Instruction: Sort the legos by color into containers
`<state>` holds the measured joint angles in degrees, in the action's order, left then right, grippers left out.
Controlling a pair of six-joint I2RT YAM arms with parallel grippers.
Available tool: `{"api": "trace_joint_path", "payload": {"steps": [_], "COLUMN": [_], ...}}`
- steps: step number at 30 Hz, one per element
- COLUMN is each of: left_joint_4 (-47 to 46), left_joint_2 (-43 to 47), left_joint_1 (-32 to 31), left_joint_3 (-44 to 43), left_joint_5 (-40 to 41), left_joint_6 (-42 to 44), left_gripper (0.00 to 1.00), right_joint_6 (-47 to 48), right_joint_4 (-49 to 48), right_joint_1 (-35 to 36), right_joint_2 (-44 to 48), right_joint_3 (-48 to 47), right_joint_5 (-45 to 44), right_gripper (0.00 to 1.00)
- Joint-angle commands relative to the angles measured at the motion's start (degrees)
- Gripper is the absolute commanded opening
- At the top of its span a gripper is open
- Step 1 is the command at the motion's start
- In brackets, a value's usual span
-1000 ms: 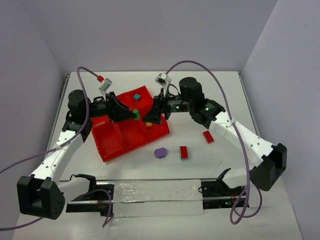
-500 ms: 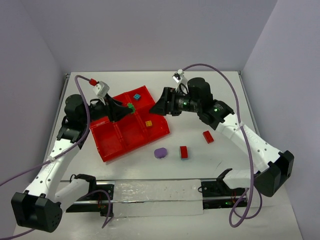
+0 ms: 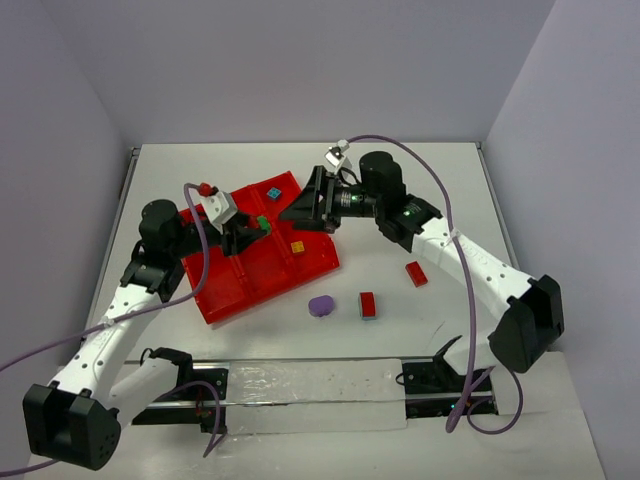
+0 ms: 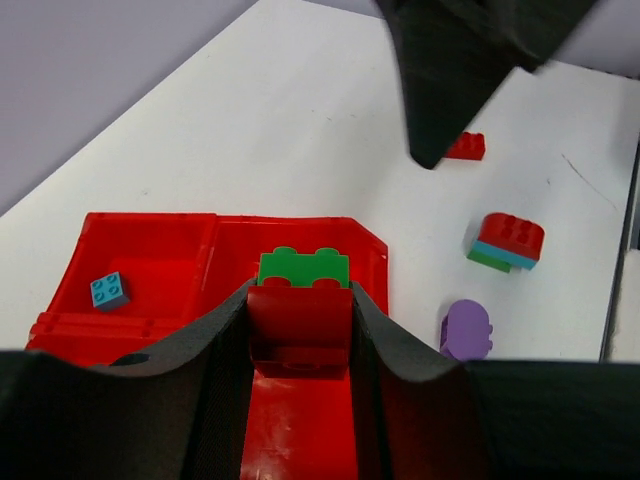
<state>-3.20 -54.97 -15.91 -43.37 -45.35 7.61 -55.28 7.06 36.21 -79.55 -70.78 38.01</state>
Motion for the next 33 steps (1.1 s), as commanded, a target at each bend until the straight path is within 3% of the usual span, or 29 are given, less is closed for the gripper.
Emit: {"api": "trace_joint_path", "payload": {"steps": [1,3,12,33], "left_joint_4": [-6.2,-5.26,-4.98,-8.49], "left_joint_2": [3.29,3.22,5.74,4.65], "left_joint_1": [-0.38,-0.43,-0.61,-0.78], "left_joint_3": [2.1,2.03,3.21,2.12], "left_joint_5": [-7.31,-8.59,-12.21,-12.29], "left_joint_6": [5.44,6.1,6.88,3.98], "left_gripper": [0.0,0.0,0.0,0.0], "right_joint_6": [-5.74,-6.96,-1.24,-0.73], "right_joint_4": [-10.71,-13.1,-7.5,-13.72], "right_joint_1": [-0.17,-0.16,0.44,3.39], "right_joint_2": [-2.72,-3.41,-6.14,-9.08], "right_joint_3": [-0.12,0.6,-2.53,0.97], "right_joint_5": [5.74,6.39,4.79,11.22], "right_gripper": [0.77,0.76,0.76,0.72]}}
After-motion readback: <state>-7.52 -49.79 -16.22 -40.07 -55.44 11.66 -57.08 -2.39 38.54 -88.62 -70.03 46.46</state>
